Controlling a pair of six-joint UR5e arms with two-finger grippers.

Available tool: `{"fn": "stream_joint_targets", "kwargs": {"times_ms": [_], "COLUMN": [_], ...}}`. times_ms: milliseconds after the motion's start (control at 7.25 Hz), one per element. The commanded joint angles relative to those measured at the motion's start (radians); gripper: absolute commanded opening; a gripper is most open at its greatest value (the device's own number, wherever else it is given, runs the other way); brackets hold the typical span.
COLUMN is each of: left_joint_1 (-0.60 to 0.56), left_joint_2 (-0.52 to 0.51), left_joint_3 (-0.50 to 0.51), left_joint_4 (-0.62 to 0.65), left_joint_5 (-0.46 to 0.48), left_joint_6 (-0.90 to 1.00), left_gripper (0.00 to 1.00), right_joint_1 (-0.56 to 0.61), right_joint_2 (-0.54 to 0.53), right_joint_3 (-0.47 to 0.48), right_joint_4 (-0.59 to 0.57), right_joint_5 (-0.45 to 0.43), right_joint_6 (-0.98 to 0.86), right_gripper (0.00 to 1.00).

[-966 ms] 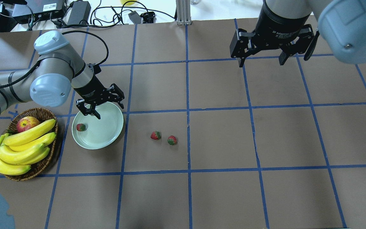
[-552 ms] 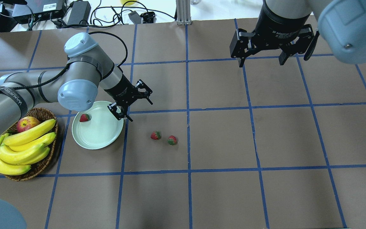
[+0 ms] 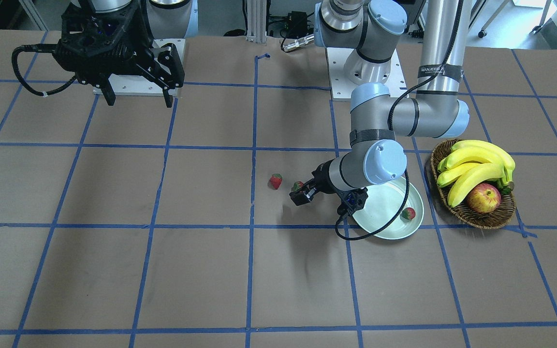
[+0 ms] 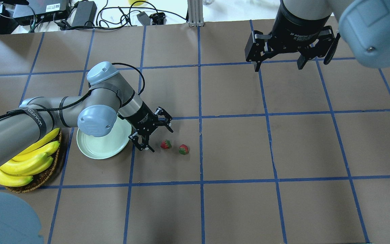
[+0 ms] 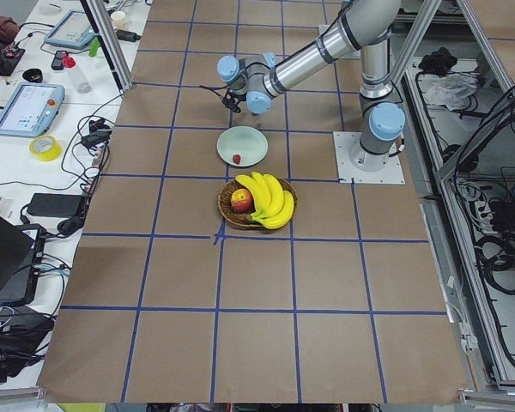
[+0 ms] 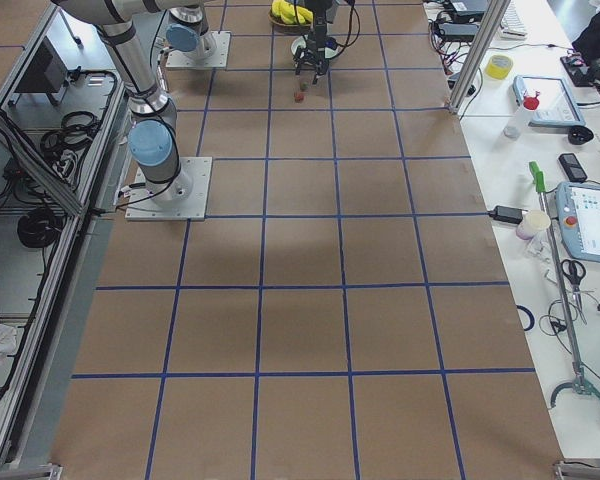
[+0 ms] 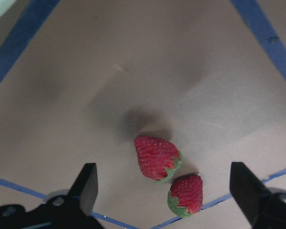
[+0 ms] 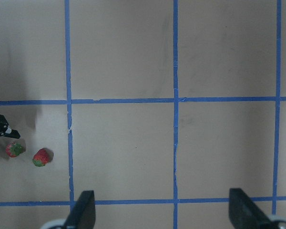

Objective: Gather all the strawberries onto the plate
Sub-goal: 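Move the left gripper back to the cluster and grasp another strawberry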

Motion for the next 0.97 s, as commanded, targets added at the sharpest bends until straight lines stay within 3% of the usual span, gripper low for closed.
{"fn": "stream_joint_targets", "kwargs": {"times_ms": [0, 276, 414, 552, 828], "left_joint_1": [-0.006, -0.006, -0.006, -0.006, -0.004], "left_joint_2": [-0.011, -0.011, -0.011, -0.01, 0.01], "left_joint_3": [-0.008, -0.009, -0.009, -0.005, 0.053], "left_joint_4": [-0.001, -0.011, -0.011, -0.01, -0.014], "left_joint_5": [-0.005, -0.002, 0.002, -0.001, 0.015], "left_joint_6": [-0.01, -0.016, -0.016, -0.018, -0.022], "left_gripper": [0.88, 0.21, 0.14, 0.0, 0.0], "right_joint_1": [0.0, 0.0, 0.0, 0.0, 0.0], "right_joint_2": [0.0, 0.0, 0.0, 0.0, 0.0], "right_joint_3": [0.0, 0.0, 0.0, 0.0, 0.0], "right_joint_4": [0.0, 0.0, 0.0, 0.0, 0.0], "right_joint_5": [0.0, 0.0, 0.0, 0.0, 0.0], "right_joint_6": [0.0, 0.0, 0.0, 0.0, 0.0], "right_gripper": [1.0, 1.0, 1.0, 1.0, 1.0]}}
